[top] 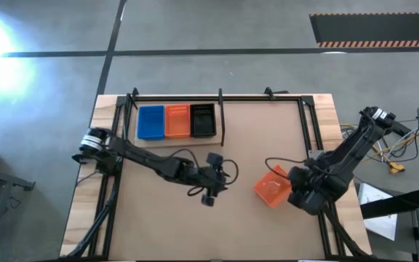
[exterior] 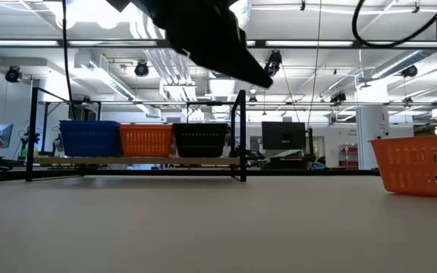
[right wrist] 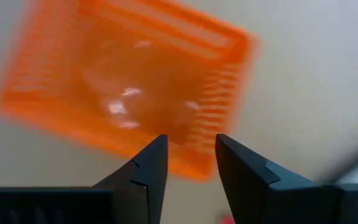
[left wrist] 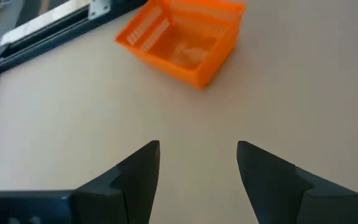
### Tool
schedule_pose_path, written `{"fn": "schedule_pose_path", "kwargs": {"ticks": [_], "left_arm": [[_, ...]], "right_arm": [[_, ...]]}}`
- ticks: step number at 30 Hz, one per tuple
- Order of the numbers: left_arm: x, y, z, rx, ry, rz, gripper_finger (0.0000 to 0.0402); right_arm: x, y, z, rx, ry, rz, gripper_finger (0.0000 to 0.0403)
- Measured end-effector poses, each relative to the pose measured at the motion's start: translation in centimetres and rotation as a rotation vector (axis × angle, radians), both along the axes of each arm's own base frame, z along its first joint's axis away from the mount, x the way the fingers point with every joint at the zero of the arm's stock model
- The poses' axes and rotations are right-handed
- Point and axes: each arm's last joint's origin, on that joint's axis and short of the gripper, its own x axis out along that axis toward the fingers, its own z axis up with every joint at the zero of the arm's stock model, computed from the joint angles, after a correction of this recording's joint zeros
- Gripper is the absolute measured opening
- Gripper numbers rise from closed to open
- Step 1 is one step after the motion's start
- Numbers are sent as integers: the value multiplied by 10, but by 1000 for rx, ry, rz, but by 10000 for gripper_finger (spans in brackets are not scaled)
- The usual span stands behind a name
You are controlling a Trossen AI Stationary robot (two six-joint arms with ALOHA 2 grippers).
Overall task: Stack baskets on shelf by color
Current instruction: Stack the orange basket on top of the stacked orange baskets on the shelf
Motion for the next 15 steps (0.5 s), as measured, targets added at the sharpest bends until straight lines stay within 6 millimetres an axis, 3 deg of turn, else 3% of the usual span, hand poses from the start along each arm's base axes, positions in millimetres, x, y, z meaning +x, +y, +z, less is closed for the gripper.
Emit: {"fn": "schedule_pose_path", "kwargs": {"ticks": [7, 15], "left_arm": [[-1, -14, -17, -1, 27, 111, 199], [-31, -58, -2, 188, -24, 193, 199]], "right_arm": [[4, -11, -10, -188, 57, -135, 124], [12, -39, -9, -76, 62, -147, 128]]}}
